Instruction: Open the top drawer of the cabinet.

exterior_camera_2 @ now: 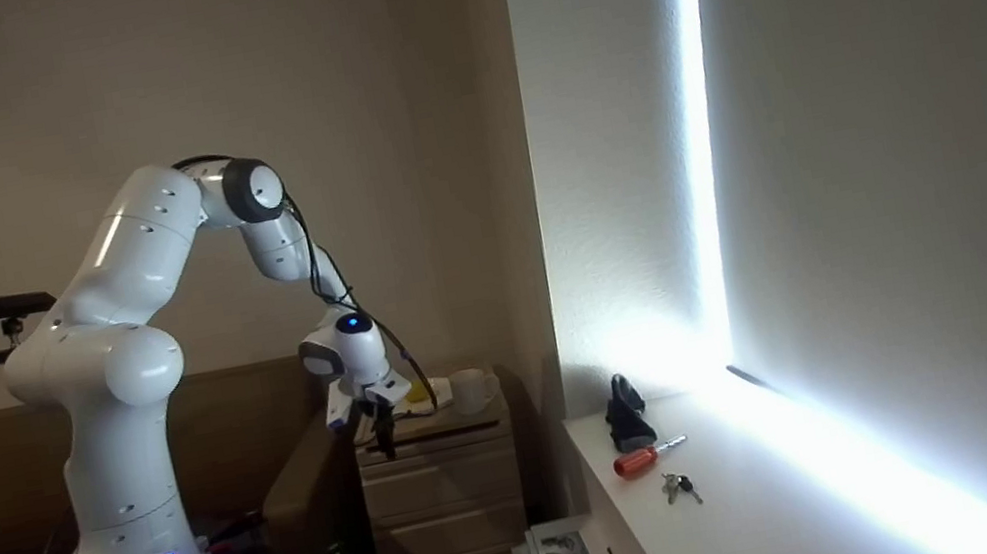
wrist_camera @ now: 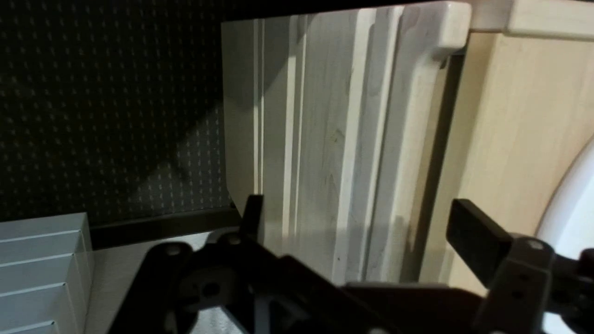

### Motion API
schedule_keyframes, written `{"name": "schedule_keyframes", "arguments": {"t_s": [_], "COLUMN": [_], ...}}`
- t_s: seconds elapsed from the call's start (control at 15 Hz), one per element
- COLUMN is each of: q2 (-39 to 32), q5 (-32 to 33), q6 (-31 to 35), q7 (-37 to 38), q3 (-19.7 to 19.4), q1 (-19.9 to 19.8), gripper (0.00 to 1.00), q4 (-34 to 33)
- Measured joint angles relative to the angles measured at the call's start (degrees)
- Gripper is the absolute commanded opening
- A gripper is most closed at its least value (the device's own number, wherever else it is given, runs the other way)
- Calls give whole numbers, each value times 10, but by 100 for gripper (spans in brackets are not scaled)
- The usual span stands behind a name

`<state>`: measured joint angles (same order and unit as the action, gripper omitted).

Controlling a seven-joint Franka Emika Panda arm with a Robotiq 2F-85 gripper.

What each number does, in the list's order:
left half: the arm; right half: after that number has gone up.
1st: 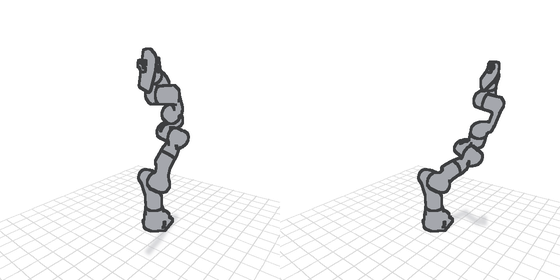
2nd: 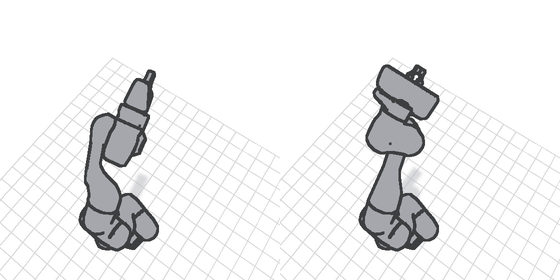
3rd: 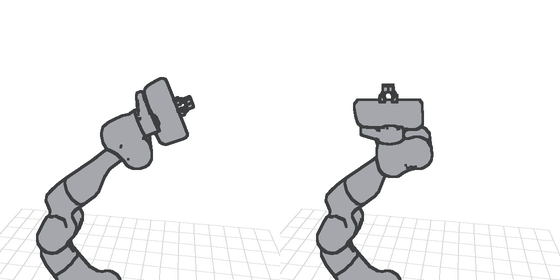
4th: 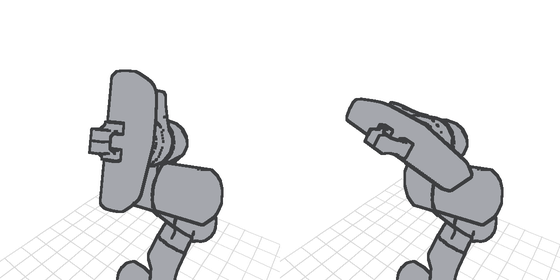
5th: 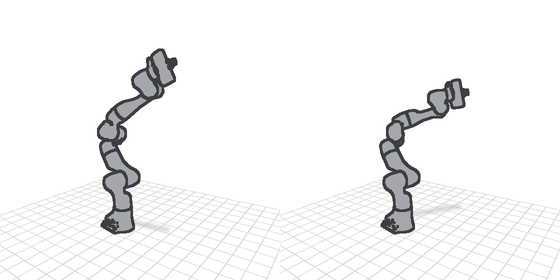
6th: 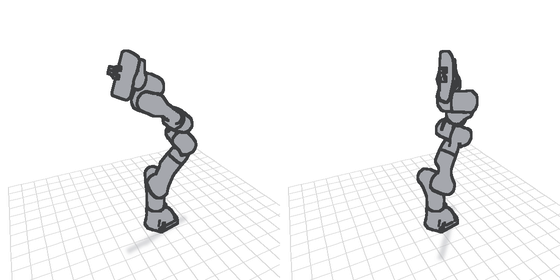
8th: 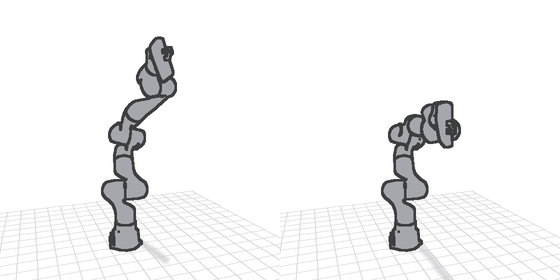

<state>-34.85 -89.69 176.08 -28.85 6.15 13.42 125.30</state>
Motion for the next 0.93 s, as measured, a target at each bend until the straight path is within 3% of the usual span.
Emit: {"name": "schedule_keyframes", "arguments": {"t_s": [0.47, 0.93], "q2": [-94, -110], "q5": [8, -15], "q6": [8, 9], "q7": [23, 17], "q3": [2, 6], "q1": [13, 14], "gripper": [100, 100], "q4": [-59, -112]}}
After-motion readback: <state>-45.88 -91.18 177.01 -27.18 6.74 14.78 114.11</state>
